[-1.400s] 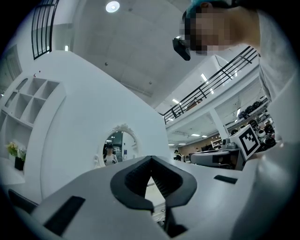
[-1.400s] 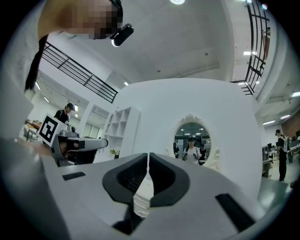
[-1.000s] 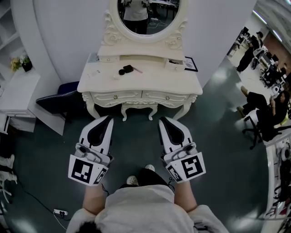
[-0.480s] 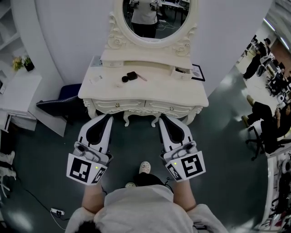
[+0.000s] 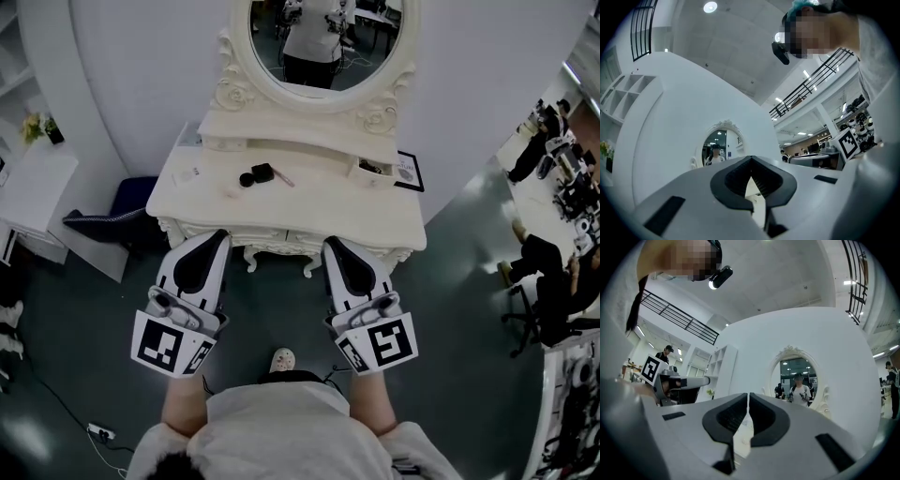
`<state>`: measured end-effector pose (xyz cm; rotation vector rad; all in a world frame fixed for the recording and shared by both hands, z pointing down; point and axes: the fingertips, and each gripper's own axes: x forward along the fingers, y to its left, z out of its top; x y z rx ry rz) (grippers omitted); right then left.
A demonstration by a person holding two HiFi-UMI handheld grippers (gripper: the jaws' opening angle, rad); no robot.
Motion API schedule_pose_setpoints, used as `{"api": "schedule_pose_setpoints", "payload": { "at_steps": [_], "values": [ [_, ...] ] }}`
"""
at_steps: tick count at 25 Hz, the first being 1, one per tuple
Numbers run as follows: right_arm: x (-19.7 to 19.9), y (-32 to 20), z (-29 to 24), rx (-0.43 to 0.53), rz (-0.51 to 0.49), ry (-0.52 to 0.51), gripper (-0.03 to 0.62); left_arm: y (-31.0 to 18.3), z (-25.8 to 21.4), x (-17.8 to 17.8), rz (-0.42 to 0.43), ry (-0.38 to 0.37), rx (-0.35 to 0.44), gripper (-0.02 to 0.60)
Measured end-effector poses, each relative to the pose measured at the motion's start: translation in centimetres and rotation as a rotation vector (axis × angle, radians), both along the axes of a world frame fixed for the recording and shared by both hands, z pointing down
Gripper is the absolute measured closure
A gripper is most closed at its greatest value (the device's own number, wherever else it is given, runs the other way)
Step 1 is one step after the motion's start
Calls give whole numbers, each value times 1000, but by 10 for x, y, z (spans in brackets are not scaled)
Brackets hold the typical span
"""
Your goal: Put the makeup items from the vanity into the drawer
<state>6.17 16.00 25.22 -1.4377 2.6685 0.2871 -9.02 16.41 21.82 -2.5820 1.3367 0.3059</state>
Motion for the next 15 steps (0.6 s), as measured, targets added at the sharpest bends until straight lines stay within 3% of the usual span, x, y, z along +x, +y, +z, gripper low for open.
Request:
{"api": "schedule_pose_setpoints", "payload": {
  "at_steps": [7, 15],
  "values": [
    [30, -34, 5, 1, -37, -20, 566, -26, -3, 37, -12, -17, 16, 568],
    [34, -64, 13, -18, -71, -35, 566, -57, -1, 48, -28, -27, 5, 568]
  ]
}}
